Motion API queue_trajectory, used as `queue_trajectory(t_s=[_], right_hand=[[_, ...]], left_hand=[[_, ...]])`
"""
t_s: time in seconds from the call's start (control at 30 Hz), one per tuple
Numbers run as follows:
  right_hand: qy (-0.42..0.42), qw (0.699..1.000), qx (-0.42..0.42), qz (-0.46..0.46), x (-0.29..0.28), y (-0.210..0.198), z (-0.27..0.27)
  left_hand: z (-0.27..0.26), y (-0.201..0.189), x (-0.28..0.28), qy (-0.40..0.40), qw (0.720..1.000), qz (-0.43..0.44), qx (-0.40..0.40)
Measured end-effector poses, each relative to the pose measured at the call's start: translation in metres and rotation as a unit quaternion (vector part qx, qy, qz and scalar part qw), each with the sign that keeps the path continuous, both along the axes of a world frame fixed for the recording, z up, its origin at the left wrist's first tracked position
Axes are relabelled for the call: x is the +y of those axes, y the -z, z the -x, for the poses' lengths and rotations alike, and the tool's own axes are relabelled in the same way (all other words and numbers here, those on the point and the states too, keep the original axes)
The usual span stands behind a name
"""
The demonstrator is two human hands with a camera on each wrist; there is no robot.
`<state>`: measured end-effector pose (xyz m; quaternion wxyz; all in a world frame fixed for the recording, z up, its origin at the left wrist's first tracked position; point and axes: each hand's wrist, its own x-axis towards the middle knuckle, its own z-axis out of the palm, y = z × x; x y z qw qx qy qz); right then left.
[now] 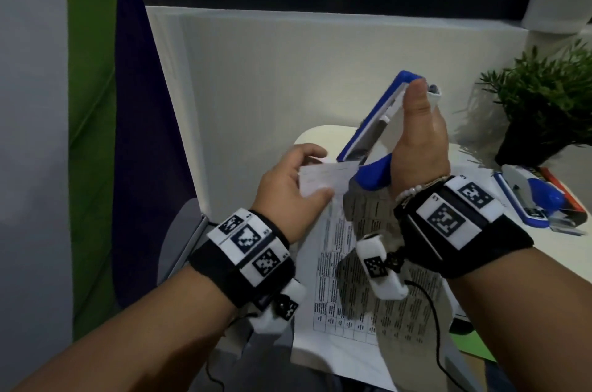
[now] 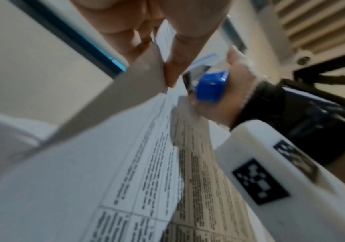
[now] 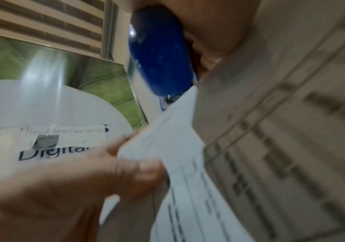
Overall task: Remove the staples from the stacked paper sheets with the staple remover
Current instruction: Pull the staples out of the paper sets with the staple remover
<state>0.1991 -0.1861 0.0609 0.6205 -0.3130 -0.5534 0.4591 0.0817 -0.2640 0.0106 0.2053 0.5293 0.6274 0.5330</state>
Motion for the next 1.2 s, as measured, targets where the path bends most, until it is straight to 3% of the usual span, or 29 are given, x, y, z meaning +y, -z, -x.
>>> queue_trajectory(t_s=[0.07,0.2,0.3,0.4,0.5,0.77,1.03,1.1,1.2], right_hand=[[0.044,0.998,0.041,0.027,0.003,0.001,-0.005],[0.111,0.986,0.095,0.080,0.006,0.017,-0.025],[0.139,0.984,0.023,0.111,0.000,0.047,-0.039],[0.184,0.973,-0.019,0.135,0.000,0.077,-0.051],[0.193,0.969,-0.041,0.151,0.002,0.089,-0.061],[0.178,0.972,-0.060,0.140,0.002,0.092,-0.061],[0.167,0.975,-0.064,0.131,0.005,0.096,-0.060],[0.174,0.977,-0.060,0.107,0.004,0.091,-0.058],[0.190,0.979,-0.012,0.074,-0.001,0.070,-0.050]], left_hand=[[0.008,0.009,0.004,-0.059,0.997,0.004,-0.045],[0.018,0.022,0.010,-0.133,0.990,-0.033,0.026],[0.023,0.027,0.005,-0.054,0.980,-0.091,0.166],[0.026,0.039,-0.003,0.057,0.938,-0.103,0.327],[0.026,0.056,-0.006,0.106,0.918,-0.110,0.366],[0.029,0.074,-0.011,0.144,0.927,-0.067,0.340],[0.026,0.070,-0.017,0.111,0.943,-0.056,0.307],[0.019,0.063,-0.020,0.057,0.972,-0.054,0.223],[0.014,0.053,-0.020,-0.029,0.999,-0.022,-0.001]])
